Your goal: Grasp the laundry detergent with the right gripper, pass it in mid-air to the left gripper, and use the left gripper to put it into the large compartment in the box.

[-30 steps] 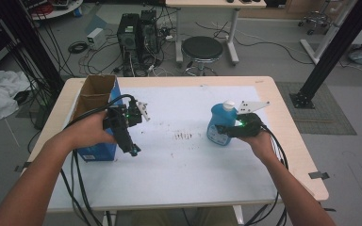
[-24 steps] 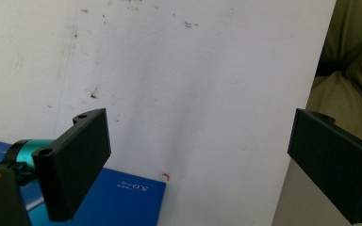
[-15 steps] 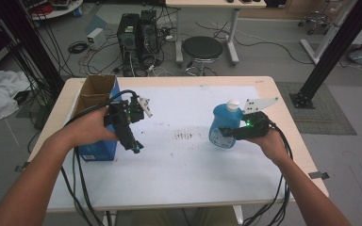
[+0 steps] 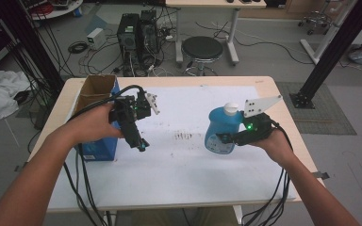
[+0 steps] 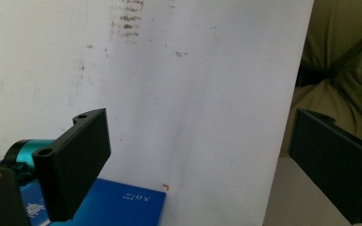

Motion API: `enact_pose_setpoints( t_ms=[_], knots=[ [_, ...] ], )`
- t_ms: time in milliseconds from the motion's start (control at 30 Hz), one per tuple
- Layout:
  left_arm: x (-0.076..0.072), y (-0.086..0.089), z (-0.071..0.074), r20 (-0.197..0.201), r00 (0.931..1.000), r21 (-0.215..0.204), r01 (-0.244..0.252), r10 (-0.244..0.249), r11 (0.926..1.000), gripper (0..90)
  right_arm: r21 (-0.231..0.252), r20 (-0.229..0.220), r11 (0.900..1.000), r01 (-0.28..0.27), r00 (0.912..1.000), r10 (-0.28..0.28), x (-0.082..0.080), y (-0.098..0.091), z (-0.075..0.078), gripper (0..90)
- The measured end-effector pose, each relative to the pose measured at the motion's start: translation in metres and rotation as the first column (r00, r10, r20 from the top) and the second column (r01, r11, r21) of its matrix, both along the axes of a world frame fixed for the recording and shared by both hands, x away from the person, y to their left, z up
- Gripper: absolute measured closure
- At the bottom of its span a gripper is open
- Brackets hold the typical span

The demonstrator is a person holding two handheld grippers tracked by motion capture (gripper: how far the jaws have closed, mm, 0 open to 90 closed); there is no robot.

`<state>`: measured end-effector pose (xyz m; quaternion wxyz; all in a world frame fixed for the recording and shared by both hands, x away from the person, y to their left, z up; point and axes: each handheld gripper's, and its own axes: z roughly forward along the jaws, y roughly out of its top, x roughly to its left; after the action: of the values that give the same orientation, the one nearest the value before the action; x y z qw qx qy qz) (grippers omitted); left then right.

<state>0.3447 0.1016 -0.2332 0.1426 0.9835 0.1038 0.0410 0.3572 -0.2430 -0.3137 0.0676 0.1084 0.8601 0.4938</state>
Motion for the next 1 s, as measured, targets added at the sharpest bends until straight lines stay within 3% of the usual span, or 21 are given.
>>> enact_pose_setpoints(
  t_ms=[433,733,1000],
  knots=[
    [-0.006,-0.021,0.012,-0.005,0.9986,0.002,0.053,-0.053,0.9986,6.4,0.013,0.007,0.9932,-0.116,0.9933,0.116,-0.013,0.019,0.014,45.5],
    [-0.009,-0.03,0.017,-0.009,0.9971,0.009,0.076,-0.076,0.9971,6.4,0.03,0.012,0.9841,-0.175,0.9845,0.175,-0.011,0.038,0.01,45.6],
    [-0.007,-0.038,0.017,-0.018,0.996,0.016,0.088,-0.087,0.996,6.5,0.002,-0.001,0.9785,-0.206,0.9785,0.206,-0.006,0.058,0.003,45.6]
  ],
)
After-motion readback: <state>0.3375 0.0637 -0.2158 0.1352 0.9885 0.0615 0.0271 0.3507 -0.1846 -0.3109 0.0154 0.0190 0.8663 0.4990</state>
